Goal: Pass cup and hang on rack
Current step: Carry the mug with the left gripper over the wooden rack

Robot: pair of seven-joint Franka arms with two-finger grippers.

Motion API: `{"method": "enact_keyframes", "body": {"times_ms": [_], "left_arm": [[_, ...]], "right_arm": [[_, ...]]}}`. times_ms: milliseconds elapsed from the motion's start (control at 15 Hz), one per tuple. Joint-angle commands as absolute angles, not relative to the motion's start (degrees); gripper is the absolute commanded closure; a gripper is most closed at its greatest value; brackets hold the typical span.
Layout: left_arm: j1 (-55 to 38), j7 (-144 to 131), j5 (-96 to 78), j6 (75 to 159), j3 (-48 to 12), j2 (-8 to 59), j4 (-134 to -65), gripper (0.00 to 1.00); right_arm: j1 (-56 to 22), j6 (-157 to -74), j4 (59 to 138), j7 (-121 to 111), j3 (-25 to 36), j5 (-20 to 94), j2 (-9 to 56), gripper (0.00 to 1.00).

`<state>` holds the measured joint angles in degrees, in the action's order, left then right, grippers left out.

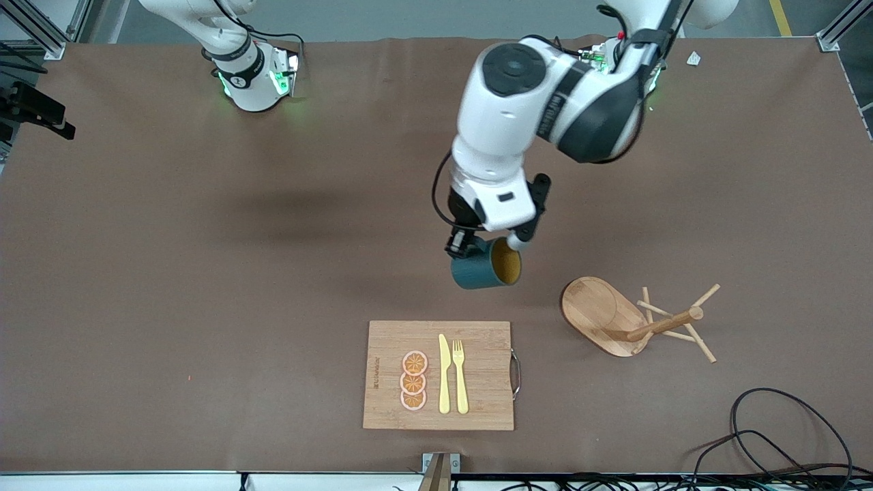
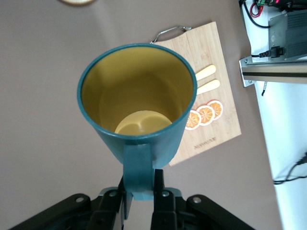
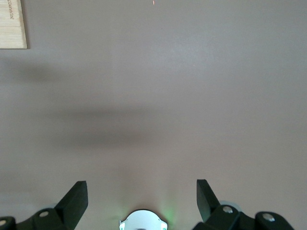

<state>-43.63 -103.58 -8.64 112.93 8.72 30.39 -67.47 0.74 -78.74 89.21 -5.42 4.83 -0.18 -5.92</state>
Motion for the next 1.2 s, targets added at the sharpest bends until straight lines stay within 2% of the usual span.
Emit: {"method": "enact_keyframes", "body": {"times_ms": [0,399,864,1130], "left_arm": [[-39.22,-101.52,-16.58,114.34,8.17,28.39,-68.99,0.99],[-28.41,-92.30,-37.93,114.35,8.26,27.86,-69.08,1.00],[-17.85,-81.93,-52.36,113.47,8.09,28.48,-69.87,1.00],[-14.07,-71.65,-57.03,104.09,8.09,29.44,-70.66,1.00]], "right_arm": [[1.32,-78.66,90.53,-6.24,4.39,0.09,-7.65,0.00],[1.23,-78.75,90.53,-6.33,4.31,0.09,-7.65,0.00],[1.14,-78.75,90.53,-6.33,4.22,0.00,-7.65,0.00],[1.14,-78.75,90.53,-6.50,4.22,0.00,-7.65,0.00]]}}
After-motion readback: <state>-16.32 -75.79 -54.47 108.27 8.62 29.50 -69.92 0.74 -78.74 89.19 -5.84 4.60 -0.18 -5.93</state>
